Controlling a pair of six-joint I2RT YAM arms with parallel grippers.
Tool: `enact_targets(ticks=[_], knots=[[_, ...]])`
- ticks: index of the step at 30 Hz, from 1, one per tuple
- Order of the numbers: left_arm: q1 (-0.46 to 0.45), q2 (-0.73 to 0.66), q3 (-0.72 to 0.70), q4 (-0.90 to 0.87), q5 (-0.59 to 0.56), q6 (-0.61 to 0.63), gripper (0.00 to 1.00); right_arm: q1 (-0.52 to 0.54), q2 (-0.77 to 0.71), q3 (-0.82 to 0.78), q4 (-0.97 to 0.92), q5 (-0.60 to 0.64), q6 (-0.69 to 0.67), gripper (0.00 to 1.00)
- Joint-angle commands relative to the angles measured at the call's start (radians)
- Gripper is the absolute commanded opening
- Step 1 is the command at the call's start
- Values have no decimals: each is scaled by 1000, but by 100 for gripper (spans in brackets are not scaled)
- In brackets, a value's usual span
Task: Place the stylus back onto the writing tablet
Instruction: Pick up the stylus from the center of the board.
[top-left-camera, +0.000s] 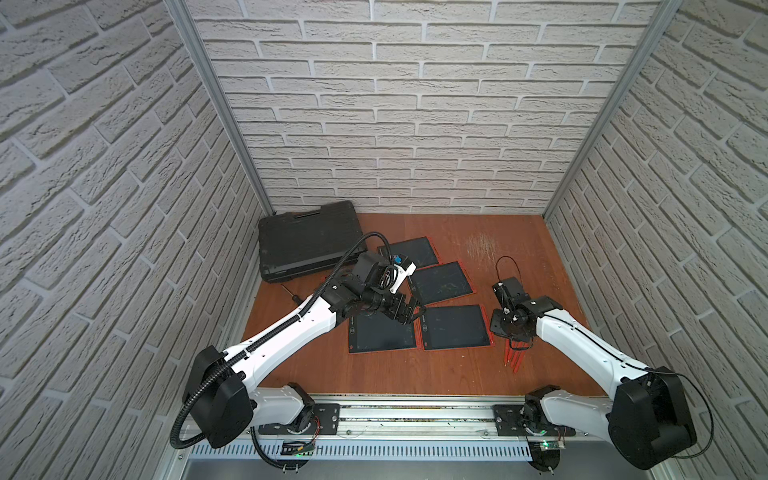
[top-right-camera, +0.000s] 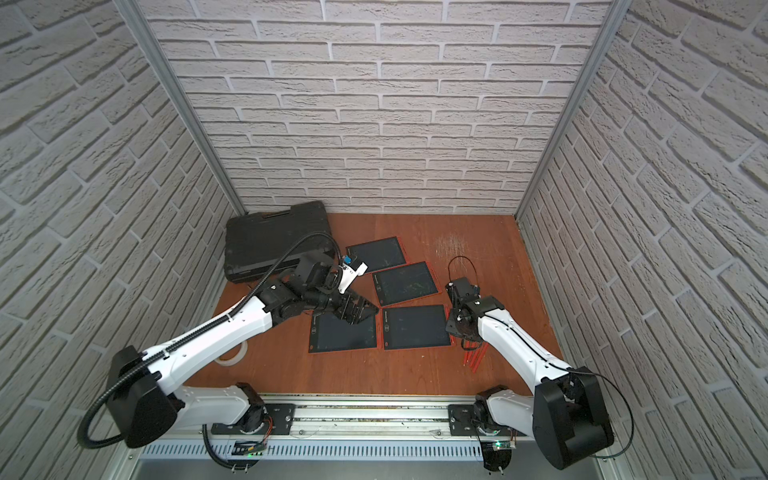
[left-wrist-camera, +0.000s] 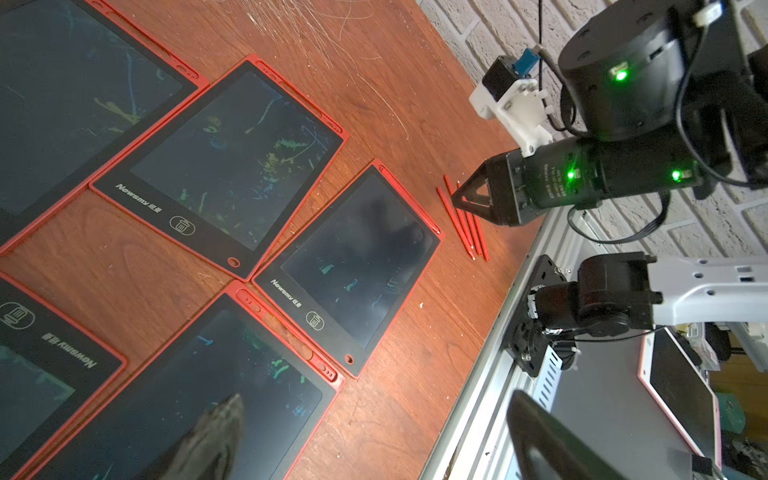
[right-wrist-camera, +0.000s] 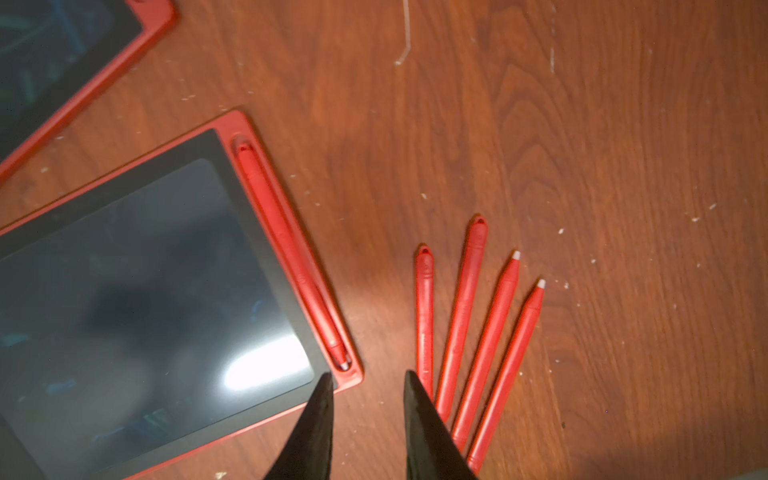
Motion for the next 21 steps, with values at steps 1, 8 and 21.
enact_targets(ticks=[1,8,21], knots=[[-4,26,6,4,-7,2,98,-61,9,-22,25,-49,-41,27],[-3,31,8,-1,-20,5,98,-133,57,-48,72,-91,-79,24],[-3,45,12,-3,-23,4,98,-188,137,-56,137,-124,-108,20]])
